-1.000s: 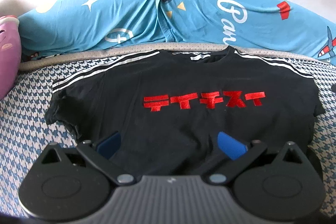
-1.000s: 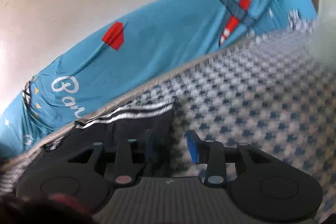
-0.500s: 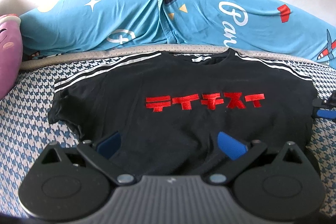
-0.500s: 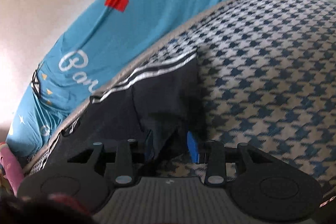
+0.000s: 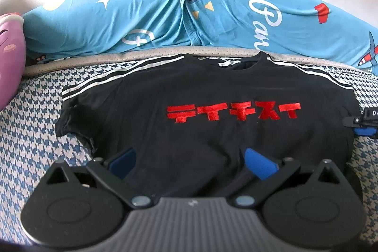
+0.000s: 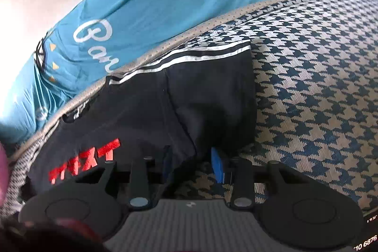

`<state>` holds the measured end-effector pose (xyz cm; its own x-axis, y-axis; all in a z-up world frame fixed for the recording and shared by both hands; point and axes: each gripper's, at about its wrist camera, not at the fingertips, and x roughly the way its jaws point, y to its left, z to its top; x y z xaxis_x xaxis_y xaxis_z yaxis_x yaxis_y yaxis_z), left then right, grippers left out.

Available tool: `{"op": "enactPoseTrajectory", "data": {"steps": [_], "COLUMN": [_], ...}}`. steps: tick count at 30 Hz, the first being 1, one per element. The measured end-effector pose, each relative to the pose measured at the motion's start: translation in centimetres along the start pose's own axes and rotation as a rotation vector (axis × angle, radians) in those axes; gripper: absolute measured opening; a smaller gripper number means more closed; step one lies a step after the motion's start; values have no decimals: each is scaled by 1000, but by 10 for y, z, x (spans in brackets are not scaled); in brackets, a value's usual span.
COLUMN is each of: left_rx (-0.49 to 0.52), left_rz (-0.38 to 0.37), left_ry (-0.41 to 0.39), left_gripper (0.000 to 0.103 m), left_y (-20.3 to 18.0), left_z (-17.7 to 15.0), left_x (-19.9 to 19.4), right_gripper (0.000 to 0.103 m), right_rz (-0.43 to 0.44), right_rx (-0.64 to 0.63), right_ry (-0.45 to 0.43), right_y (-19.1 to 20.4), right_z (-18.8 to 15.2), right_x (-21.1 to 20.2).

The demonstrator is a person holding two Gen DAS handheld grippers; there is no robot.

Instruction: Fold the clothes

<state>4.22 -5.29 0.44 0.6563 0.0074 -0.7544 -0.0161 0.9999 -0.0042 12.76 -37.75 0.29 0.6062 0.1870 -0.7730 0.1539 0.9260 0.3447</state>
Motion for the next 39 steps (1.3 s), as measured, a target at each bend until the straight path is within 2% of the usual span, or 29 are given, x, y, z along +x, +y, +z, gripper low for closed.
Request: {"op": "enactPoseTrajectory", "data": {"steps": [4,8,11,15,21,25,32,36,39], "left_rx": [-1,-5,-9,-5,-3,22,-9,-34,-50], "left_rz": [16,23,37,49,12,22,21,22,43], "left_ry": [0,-7,-26,-36,-30,-47,-30,-13,-11], "left_gripper": [103,103,103,103,103,103,103,103,103], "left_y": [6,12,20,32,46,49,59,64,69], "left_z": [-1,1,2,-1,-17,-32,-58,-70,-77], "left_x": [-1,-3,-7,-12,-31,-46,-63,-66,-67], "right_gripper": [37,37,37,37,38,42,45,50,50], "right_rz": [-20,-2,14,31,32,38,13,3,7], "right_rx": [-1,16,-24,-60,-41,-52,-82,-83,-86], "right_ry": [-10,-18,-20,-6,29,52,75,55,41], "right_y": [3,3,9,13,5,5,10,15,21], "right_z": [0,-5,-15,-37,-74,-101,-142,-157,-167], "right_x": [-5,-12,-22,-38,-62,-73,-86,-90,-91]}}
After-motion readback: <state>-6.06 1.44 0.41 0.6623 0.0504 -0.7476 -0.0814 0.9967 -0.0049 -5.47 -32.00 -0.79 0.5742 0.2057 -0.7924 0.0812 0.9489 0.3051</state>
